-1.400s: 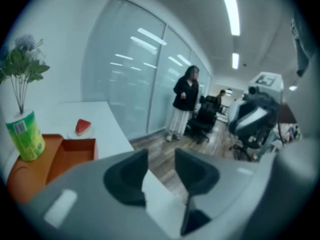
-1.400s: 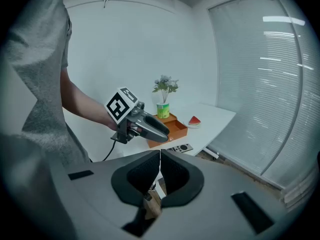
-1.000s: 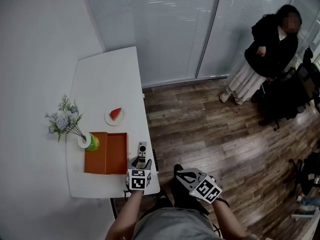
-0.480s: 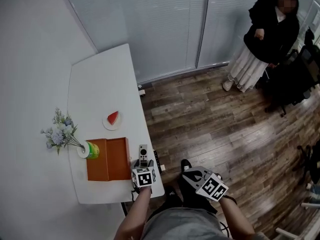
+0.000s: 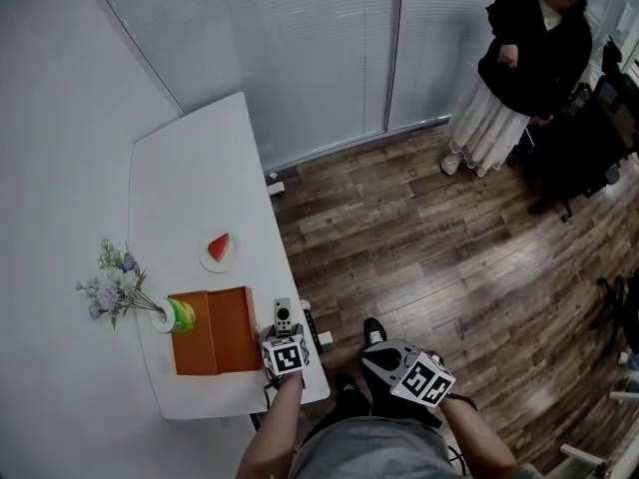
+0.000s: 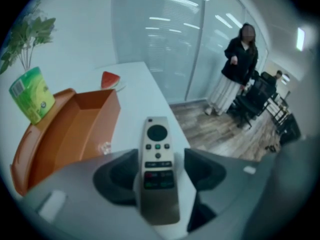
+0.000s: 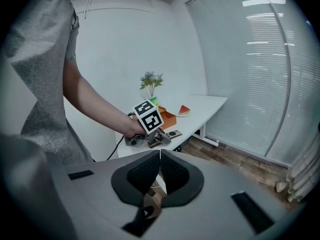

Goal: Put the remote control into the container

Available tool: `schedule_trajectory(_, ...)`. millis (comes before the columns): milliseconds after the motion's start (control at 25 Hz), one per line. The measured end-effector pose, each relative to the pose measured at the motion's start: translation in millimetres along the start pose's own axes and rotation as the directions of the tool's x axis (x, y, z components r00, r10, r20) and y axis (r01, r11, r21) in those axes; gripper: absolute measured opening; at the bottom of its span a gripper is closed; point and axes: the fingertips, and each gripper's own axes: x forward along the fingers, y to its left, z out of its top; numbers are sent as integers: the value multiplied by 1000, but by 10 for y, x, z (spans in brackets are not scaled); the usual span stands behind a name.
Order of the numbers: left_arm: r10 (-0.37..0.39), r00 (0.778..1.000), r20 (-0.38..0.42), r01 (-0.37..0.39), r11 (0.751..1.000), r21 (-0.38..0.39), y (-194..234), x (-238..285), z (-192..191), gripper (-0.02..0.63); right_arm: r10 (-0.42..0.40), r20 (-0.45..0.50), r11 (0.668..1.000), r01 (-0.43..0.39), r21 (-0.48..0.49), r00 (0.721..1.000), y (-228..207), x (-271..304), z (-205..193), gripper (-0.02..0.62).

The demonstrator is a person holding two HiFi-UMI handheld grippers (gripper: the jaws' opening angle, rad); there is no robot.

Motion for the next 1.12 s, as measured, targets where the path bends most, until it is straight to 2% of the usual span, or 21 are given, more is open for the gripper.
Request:
schedule_trajectory(120,1,1000,-13,-1,1000,-8,1,9,-49,281,-1,-11,1000,1,1,1000,4,-17,-42,17)
schedule_trajectory(360,-19,1000,17,19,999,35,-59,18,-28,251,-8,-13,1000,8,-3,1000,-46,0,-43,17)
schedule_trajectory(520,-26,1000,17,25,998,50,-88,14,-28,205,-6,-13,1000,6,-5,1000,-31,33,-28,17)
schedule_trajectory(1120,-55,998,-7,56,998,34,-81,20,-20,198,-1,-32,1000,1,-8,999,47,-11,-94,17)
